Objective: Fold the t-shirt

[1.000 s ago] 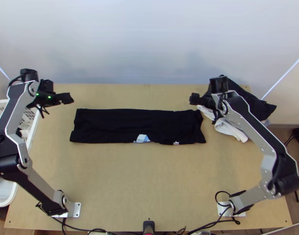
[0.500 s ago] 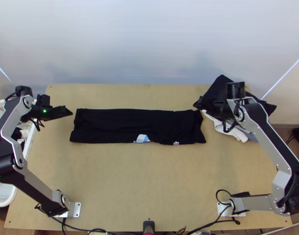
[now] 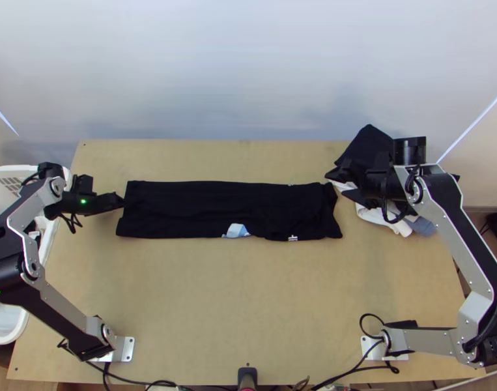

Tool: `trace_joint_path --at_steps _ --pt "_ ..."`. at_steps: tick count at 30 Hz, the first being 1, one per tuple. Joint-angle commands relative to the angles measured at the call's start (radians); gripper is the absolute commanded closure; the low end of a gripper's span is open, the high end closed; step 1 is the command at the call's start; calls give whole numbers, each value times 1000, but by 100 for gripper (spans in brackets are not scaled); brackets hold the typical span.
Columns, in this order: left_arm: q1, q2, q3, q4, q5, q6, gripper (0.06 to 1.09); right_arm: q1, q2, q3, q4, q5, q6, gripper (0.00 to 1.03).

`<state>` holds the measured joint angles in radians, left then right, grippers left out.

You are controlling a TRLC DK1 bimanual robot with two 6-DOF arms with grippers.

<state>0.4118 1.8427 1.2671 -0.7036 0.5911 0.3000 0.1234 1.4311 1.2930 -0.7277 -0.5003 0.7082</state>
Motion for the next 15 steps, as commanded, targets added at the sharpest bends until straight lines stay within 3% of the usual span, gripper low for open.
trace_joint_path --at_steps 1,15 --pt "-28 1 -44 27 15 -7 13 2 -20 -18 -7 -15 11 4" --pt "-97 35 -46 82 35 -61 13 1 -54 -50 -7 -15 13 4"
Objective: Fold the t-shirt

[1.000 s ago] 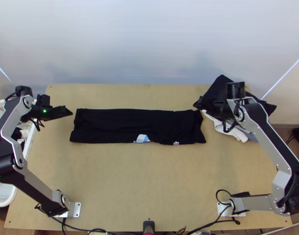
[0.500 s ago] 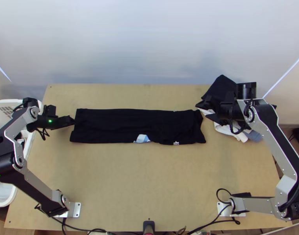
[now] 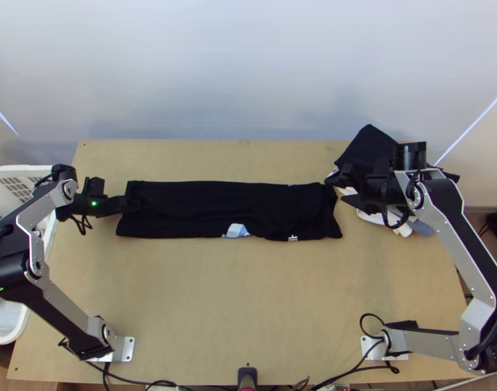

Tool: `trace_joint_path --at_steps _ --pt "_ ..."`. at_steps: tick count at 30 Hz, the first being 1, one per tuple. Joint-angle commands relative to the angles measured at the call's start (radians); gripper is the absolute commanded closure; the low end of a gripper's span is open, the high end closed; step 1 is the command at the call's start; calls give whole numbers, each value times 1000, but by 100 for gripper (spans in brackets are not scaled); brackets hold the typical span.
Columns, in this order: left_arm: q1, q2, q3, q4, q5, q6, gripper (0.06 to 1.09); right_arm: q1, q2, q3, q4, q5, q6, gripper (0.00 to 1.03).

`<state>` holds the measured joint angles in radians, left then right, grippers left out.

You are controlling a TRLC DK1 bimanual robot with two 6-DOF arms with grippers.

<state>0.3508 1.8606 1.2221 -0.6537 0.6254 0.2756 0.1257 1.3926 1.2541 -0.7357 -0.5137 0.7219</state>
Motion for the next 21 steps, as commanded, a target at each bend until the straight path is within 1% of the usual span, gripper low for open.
trace_joint_path --at_steps 1,4,9,10,11,12,14,15,18,19,21 --pt "-46 18 1 35 0 -42 13 -1 -15 -15 -1 0 -3 4" --pt "-78 23 1 51 2 -69 13 0 -15 -21 -1 -2 -1 4" --pt "-122 6 1 88 22 -148 14 12 -15 -27 1 -2 -1 4" --pt "-128 -1 -7 89 28 -156 20 12 -15 -27 1 0 -1 4" --pt "-131 -14 -24 104 39 -164 30 12 -15 -28 1 0 -1 4" --pt "-131 -32 -49 149 40 -199 48 11 -15 -30 1 0 -1 4" --pt "-128 -81 -111 275 30 -282 100 8 -18 -38 1 0 -4 4" --pt "-119 -101 -131 309 27 -311 104 6 -21 -41 1 0 -7 4" --pt "-65 -143 -136 284 25 -299 105 -1 -29 -55 1 0 -10 4" --pt "-35 -153 -133 270 23 -282 105 -5 -33 -59 1 0 -10 4" --pt "51 -161 -104 206 22 -204 105 -8 -40 -67 1 0 -13 4"
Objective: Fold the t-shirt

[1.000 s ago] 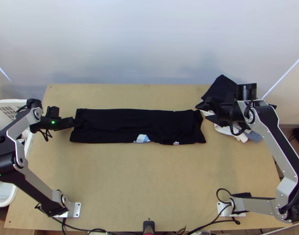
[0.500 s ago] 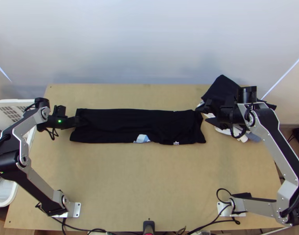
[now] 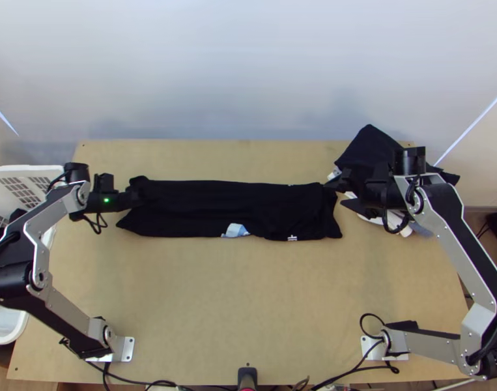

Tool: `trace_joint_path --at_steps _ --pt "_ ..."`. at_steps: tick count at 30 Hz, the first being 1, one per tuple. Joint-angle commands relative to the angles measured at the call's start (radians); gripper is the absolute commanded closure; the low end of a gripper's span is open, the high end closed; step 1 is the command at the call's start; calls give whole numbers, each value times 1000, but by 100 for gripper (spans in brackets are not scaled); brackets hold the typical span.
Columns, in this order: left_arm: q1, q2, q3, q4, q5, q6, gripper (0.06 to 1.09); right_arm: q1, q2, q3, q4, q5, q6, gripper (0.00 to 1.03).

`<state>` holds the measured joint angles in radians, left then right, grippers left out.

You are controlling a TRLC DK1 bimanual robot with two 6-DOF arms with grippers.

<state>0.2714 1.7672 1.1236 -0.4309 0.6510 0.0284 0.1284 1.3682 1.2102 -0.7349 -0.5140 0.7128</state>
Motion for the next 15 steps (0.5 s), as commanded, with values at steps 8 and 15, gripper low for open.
trace_joint_path --at_steps 8,15 --pt "439 64 246 -255 -40 285 105 -21 -21 -40 9 0 -13 4" --pt "333 -66 329 -474 -54 235 105 -15 -20 -35 15 0 -10 4"
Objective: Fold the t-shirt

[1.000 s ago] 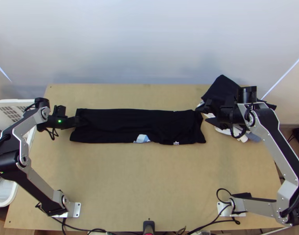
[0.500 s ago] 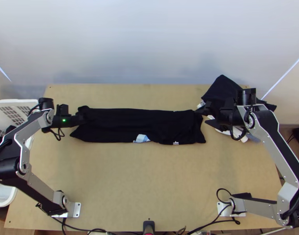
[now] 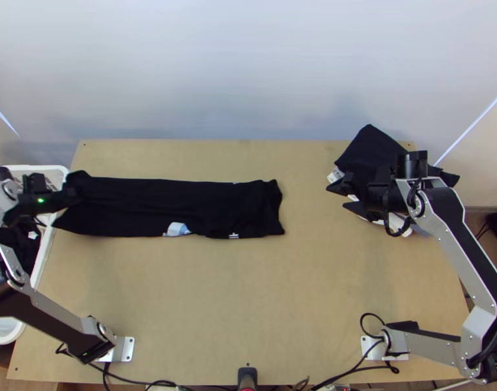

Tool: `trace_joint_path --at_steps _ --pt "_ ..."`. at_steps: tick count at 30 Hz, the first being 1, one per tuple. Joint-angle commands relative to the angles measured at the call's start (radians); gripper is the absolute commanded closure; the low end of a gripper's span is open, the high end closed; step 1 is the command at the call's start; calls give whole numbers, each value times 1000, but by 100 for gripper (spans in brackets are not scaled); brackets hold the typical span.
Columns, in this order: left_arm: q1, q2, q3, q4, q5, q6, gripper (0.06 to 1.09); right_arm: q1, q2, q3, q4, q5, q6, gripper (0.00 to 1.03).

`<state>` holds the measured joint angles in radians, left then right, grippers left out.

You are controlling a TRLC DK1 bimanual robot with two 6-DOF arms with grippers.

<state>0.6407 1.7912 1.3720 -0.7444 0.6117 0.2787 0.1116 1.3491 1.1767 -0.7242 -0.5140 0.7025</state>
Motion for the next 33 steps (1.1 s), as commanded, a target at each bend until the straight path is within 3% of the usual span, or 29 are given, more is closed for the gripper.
trace_joint_path --at_steps 1,7,13,25,33 --pt "-78 -121 82 -181 -15 -41 105 2 -2 -3 5 0 0 4" --pt "-426 -248 99 -210 -15 -248 105 -1 -8 -11 5 0 3 4" --pt "-730 -193 196 -174 -38 -432 105 -18 -25 -11 5 0 6 4" --pt "-1020 62 300 -35 -105 -572 105 -69 -50 -17 5 -1 11 4" --pt "-1144 197 361 0 -135 -592 105 -76 -57 -22 5 -1 17 4"
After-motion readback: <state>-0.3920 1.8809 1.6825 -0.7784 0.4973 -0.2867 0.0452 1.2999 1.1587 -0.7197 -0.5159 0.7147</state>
